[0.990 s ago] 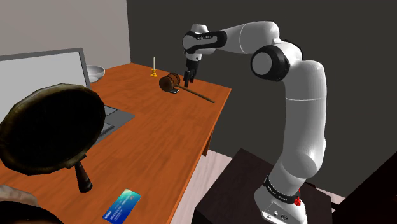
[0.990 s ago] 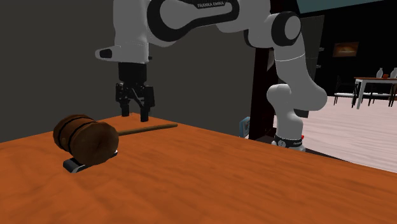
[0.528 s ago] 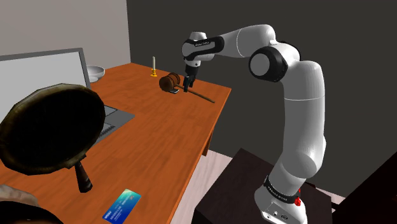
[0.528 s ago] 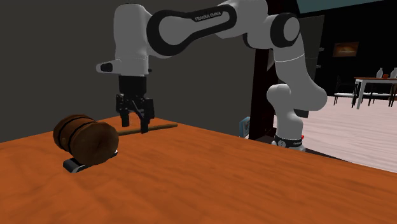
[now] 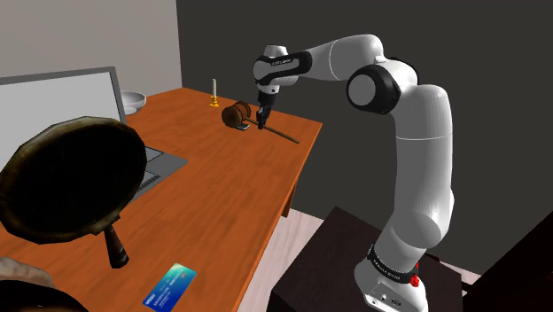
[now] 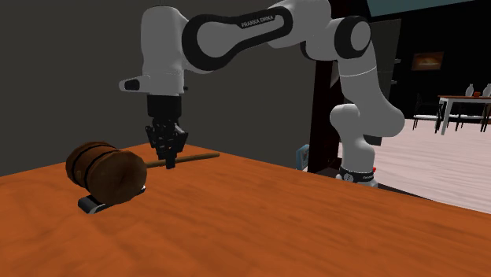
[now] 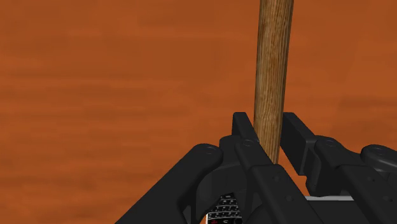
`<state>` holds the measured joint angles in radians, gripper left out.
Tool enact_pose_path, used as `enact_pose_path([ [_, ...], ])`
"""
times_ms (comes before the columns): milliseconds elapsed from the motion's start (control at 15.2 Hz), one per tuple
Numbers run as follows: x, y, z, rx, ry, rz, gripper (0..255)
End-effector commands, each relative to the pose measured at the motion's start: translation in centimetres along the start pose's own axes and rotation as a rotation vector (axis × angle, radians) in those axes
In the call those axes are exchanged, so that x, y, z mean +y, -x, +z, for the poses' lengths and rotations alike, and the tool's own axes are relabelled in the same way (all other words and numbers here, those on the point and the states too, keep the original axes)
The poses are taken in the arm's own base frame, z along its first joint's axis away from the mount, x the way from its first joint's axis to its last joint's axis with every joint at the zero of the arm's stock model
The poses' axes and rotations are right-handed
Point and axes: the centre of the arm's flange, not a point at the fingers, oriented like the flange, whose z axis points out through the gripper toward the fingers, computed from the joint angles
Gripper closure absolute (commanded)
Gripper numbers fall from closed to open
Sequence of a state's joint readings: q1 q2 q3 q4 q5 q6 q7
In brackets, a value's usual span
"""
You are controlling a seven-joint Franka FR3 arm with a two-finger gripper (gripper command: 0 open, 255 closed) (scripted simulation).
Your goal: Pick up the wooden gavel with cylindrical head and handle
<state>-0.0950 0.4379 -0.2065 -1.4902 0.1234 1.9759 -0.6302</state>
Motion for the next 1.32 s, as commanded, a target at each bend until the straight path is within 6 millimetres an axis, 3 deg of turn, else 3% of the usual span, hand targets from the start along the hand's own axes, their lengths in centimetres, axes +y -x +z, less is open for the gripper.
enact_pose_path([
  [0, 0.0, 0.0, 0.0, -0.001, 0.000, 0.000, 255],
  [132, 0.0, 0.0, 0.0, -0.001, 0.000, 0.000, 255],
  [1122, 0.1, -0.5, -7.9, -0.001, 0.000, 0.000, 255],
  [1254, 0.1, -0.5, -8.0, -0.001, 0.000, 0.000, 255],
])
